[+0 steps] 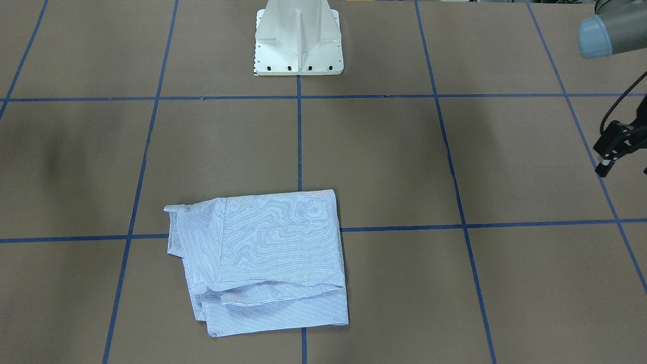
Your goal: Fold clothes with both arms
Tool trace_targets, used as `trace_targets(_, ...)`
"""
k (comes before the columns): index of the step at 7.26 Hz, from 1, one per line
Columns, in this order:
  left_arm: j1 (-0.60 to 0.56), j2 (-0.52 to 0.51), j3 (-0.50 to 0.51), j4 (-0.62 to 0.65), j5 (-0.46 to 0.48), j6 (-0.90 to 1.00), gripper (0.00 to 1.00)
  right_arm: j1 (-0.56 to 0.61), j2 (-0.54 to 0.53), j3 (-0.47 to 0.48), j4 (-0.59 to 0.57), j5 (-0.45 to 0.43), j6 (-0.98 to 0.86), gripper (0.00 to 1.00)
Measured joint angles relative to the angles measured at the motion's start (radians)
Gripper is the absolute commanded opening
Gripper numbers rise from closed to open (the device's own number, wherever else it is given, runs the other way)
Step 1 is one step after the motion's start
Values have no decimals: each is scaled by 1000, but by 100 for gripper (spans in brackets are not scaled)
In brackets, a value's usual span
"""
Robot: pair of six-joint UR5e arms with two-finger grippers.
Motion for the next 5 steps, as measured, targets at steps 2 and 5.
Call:
trace_targets(2,-80,73,34,-52,-67,36,100,32,-36,-2,3,24,-6,100)
trace_targets(5,-98,158,122,-71,-51,113,100,70,-133,-1,3,-8,-19,100)
